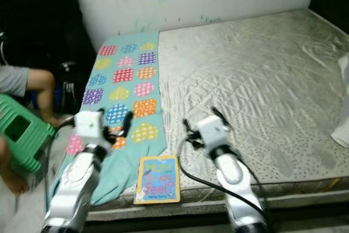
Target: Clean up the room
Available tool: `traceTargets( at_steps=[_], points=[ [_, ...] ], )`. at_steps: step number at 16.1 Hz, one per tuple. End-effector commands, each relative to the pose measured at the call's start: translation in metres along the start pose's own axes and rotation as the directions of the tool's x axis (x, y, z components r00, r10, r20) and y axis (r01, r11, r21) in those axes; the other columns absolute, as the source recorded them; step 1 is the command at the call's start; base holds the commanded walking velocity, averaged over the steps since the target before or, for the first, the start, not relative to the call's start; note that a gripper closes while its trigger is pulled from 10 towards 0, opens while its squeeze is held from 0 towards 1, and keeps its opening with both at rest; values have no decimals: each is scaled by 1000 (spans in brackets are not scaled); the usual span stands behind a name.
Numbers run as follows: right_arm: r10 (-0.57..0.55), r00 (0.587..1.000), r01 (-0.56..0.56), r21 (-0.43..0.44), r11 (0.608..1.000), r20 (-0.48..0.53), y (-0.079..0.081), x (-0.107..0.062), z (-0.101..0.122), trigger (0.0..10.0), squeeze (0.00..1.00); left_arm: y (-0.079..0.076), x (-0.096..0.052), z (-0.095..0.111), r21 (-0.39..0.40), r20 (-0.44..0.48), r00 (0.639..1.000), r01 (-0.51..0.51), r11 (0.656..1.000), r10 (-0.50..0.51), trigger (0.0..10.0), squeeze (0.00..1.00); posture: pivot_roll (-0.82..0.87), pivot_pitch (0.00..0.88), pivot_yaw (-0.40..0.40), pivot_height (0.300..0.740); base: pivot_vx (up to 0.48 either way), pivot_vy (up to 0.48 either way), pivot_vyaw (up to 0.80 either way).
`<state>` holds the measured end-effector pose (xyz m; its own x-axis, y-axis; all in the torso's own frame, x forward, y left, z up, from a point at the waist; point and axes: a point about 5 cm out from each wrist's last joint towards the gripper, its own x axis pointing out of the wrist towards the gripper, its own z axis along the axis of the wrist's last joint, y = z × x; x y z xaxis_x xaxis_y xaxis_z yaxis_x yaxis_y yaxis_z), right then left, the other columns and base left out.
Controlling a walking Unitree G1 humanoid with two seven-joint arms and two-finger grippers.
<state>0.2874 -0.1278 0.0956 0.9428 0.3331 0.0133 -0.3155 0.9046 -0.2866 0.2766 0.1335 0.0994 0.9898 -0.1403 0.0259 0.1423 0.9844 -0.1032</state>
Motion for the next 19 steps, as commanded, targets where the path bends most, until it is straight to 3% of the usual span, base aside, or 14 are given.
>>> traceTargets(
  at_steps=[1, 6, 9, 11, 14, 15, 16, 19],
  points=[
    [60, 998, -61, 17, 998, 12, 14, 10, 4, 10000, 0, 15, -7, 6, 30, 17, 998, -62, 998, 61, 10000, 0, -88, 0, 62, 740, 0, 0, 0],
    [215, 975, -219, 52, 974, 63, 47, 39, 18, 10000, 0, 42, -37, 15, 71, 57, 968, -248, 966, 244, 10000, 0, 67, 0, -70, 740, 0, 0, 0],
    [257, 960, -263, 44, 964, 112, 53, 51, 31, 10000, 0, 45, -42, 20, 70, 79, 951, -306, 950, 300, 10000, 0, 79, 0, -87, 740, 0, 0, 0],
    [203, 973, -212, 78, 974, 108, 44, 57, 32, 10000, 0, 42, -37, 20, 67, 79, 952, -301, 951, 296, 10000, 0, 58, 0, -67, 740, 0, 0, 0],
    [79, 990, -93, 123, 988, 114, 21, 49, 30, 10000, 0, 37, -28, 16, 91, 50, 975, -219, 971, 215, 10000, 0, -17, 0, 6, 740, 0, 0, 0],
    [79, 990, -93, 123, 988, 114, 21, 49, 30, 10000, 0, 37, -28, 16, 91, 50, 975, -219, 971, 215, 10000, 0, -17, 0, 6, 740, 0, 0, 0],
    [-19, 995, 2, 163, 987, 103, 4, 38, 26, 10000, 0, 38, -25, 16, 101, 39, 983, -183, 978, 180, 10000, 0, -68, 0, 28, 740, 0, 0, 0],
    [-93, 993, 81, 165, 983, 66, -13, 17, 16, 10000, 0, 32, -22, 13, 90, 24, 990, -141, 986, 140, 10000, 0, -111, 0, 48, 740, 0, 0, -267]
  ],
)
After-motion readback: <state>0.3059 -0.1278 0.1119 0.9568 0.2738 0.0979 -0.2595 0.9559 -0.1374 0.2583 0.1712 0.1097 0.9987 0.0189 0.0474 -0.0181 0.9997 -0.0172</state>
